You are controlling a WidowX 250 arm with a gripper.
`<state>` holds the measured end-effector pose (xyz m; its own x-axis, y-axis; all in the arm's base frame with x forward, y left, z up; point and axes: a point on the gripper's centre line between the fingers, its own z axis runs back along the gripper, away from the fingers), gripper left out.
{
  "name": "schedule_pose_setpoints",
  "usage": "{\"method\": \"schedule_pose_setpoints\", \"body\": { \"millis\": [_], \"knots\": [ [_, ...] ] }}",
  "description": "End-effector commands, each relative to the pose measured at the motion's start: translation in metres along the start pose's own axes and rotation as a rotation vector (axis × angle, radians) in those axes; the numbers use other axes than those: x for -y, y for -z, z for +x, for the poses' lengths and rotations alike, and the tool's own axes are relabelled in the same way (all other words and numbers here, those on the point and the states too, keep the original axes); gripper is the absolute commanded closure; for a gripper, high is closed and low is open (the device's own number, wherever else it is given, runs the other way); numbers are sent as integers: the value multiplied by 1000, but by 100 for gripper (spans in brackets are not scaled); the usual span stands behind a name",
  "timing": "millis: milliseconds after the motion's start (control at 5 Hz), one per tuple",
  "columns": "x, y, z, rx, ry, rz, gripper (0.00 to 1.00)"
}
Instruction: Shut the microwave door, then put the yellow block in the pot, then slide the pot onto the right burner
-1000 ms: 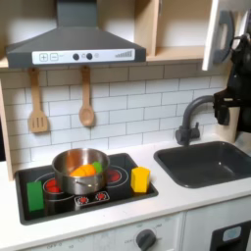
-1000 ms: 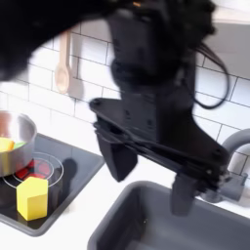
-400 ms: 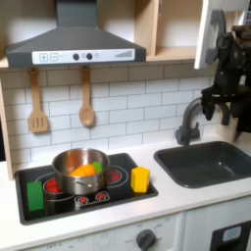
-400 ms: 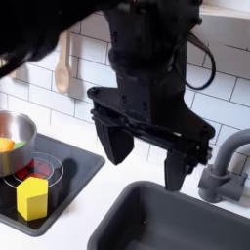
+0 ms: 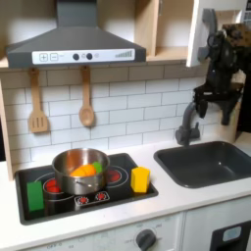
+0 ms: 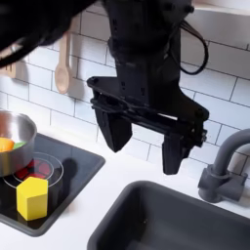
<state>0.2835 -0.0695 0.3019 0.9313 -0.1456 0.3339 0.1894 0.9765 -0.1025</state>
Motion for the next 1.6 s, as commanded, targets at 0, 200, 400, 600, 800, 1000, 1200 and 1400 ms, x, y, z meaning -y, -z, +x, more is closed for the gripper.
{"method": "schedule_pose_setpoints", "body": {
  "millis": [0,200,400,600,800,1000,1200,1400],
  "knots": [
    [-10,6,23,-12,-29,-5,0],
    [-13,9,29,-20,-32,-5,0],
    [-19,14,33,-26,-30,8,0],
    [-24,16,38,-26,-31,11,0],
    [-27,17,45,-24,-42,11,0],
    [-29,16,52,-17,-47,18,0],
    [-32,18,59,-22,-47,21,0],
    [-34,20,65,-26,-48,20,0]
  ]
}}
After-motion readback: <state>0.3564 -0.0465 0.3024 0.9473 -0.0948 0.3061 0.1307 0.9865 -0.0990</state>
